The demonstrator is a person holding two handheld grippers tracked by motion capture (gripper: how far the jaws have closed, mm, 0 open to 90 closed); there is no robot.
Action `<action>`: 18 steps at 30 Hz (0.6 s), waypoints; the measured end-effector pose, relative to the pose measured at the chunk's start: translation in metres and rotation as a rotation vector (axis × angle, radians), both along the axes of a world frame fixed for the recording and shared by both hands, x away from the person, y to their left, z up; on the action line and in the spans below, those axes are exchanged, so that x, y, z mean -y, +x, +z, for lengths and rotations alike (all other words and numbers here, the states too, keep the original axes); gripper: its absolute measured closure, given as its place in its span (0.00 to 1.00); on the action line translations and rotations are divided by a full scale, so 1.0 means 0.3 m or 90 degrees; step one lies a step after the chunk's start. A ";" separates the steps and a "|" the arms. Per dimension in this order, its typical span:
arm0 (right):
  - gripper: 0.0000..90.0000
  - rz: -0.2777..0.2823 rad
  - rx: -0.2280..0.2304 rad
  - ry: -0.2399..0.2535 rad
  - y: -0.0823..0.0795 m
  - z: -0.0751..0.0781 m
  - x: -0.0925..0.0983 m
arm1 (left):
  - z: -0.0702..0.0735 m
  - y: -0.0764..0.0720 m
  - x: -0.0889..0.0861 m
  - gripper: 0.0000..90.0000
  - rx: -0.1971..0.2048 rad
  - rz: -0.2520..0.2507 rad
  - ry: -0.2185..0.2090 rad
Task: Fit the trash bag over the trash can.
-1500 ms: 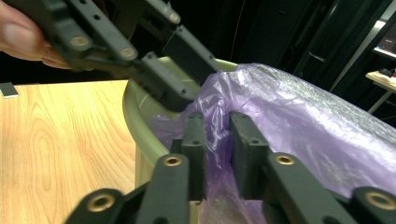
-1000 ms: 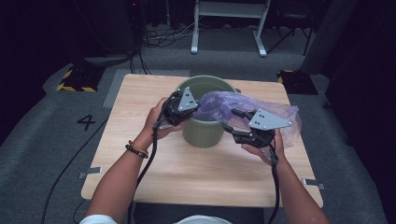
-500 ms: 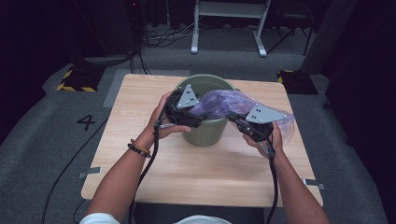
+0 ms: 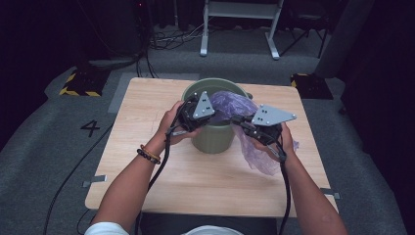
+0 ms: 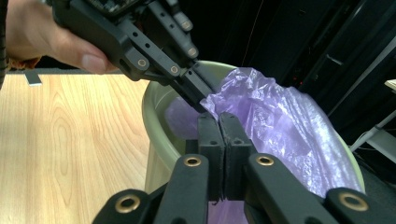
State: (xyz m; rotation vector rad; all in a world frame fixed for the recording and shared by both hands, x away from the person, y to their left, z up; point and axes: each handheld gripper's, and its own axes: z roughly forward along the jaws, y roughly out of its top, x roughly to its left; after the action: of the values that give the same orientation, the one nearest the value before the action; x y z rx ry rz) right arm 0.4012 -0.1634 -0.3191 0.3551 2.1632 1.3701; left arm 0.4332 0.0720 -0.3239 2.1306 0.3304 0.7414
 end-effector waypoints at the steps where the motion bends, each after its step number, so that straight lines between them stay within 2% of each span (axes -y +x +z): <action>1: 0.98 -0.001 -0.001 0.002 0.001 0.000 0.001 | 0.001 0.002 -0.002 1.00 0.000 0.002 0.002; 2: 0.98 -0.001 -0.001 0.002 0.001 0.000 0.001 | 0.001 0.002 -0.002 1.00 0.000 0.002 0.002; 3: 0.92 -0.001 -0.003 0.004 0.001 -0.001 0.008 | -0.002 0.004 -0.004 1.00 0.005 0.015 0.011; 6: 0.85 -0.007 0.000 0.006 -0.002 -0.001 0.015 | -0.006 0.011 -0.011 1.00 0.000 0.022 0.018; 8: 0.65 -0.028 0.005 0.007 -0.008 0.001 0.028 | -0.013 0.018 -0.020 1.00 -0.002 0.034 0.022; 9: 0.60 -0.039 0.003 0.010 -0.010 0.003 0.037 | -0.016 0.022 -0.027 1.00 -0.004 0.037 0.024; 10: 0.47 -0.050 -0.003 0.011 -0.016 0.003 0.058 | -0.023 0.031 -0.038 1.00 -0.010 0.050 0.026; 11: 0.41 -0.057 -0.006 0.009 -0.018 0.002 0.069 | -0.023 0.031 -0.038 1.00 -0.010 0.050 0.026; 13: 0.39 -0.066 -0.009 0.002 -0.024 0.000 0.080 | -0.030 0.038 -0.050 1.00 -0.018 0.058 0.028; 14: 0.32 -0.078 -0.008 -0.021 -0.040 -0.009 0.101 | -0.036 0.046 -0.060 1.00 -0.020 0.068 0.036; 17: 0.31 -0.084 -0.013 -0.034 -0.056 -0.022 0.127 | -0.041 0.052 -0.073 1.00 -0.026 0.076 0.035; 18: 0.29 -0.096 -0.016 -0.049 -0.072 -0.037 0.154 | -0.044 0.058 -0.087 1.00 -0.029 0.081 0.035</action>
State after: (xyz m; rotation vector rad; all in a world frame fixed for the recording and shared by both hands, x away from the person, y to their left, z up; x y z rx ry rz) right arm 0.3796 -0.2095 -0.3302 0.4971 2.1555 1.2013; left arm 0.4508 0.0981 -0.3370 2.1968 0.4783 0.7833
